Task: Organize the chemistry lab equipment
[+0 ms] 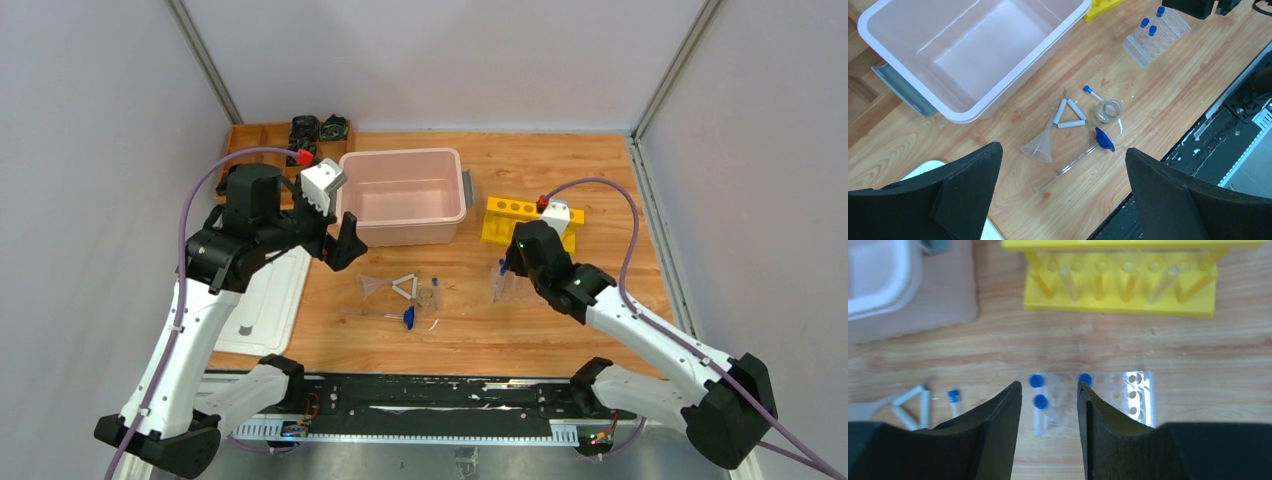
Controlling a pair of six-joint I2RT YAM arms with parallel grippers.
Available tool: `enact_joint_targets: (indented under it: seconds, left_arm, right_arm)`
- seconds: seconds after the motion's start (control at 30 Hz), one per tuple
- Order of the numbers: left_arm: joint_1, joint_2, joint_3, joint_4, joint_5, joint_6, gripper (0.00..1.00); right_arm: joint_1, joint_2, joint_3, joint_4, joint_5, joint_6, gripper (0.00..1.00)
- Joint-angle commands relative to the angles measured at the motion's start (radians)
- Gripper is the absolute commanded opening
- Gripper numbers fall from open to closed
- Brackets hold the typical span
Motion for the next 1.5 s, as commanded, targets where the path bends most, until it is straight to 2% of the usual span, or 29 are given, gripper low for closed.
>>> enact_joint_targets:
  seconds: [0.0,0.13,0.27,0.47,0.7,0.87,1.2,1.33,1.47]
  left_arm:
    - [0.0,0.004,0.03,0.008,-0.024,-0.019,1.0]
    - [0.002,0.001,0.03,0.008,-0.045,-0.015,1.0]
    - [0.01,0.001,0.029,0.008,-0.049,-0.014,1.0]
    - [0.013,0.001,0.026,0.008,-0.056,-0.006,1.0]
    - [0.013,0.005,0.029,0.008,-0.049,-0.011,1.0]
    - [0.013,0.006,0.032,0.008,-0.045,-0.011,1.0]
    - [0.013,0.003,0.037,0.008,-0.044,-0.009,1.0]
    - [0.013,-0.001,0.039,0.008,-0.041,-0.01,1.0]
    - [0.013,-0.004,0.038,0.008,-0.032,-0.003,1.0]
  right_arm:
    - [0.071,0.03,0.119,-0.027,-0.056,0.001,0.46]
    - [0.159,0.207,0.234,-0.027,-0.145,0.013,0.43]
    - [0.227,0.36,0.271,0.047,-0.176,0.02,0.41]
    - [0.256,0.541,0.305,0.132,-0.189,0.025,0.38]
    - [0.275,0.668,0.33,0.163,-0.189,0.032,0.35]
    - [0.287,0.726,0.338,0.168,-0.182,0.045,0.34]
    - [0.323,0.773,0.327,0.149,-0.065,0.067,0.3]
    - [0.323,0.759,0.315,0.116,-0.027,0.098,0.18]
    - [0.315,0.662,0.276,0.095,0.013,0.111,0.04]
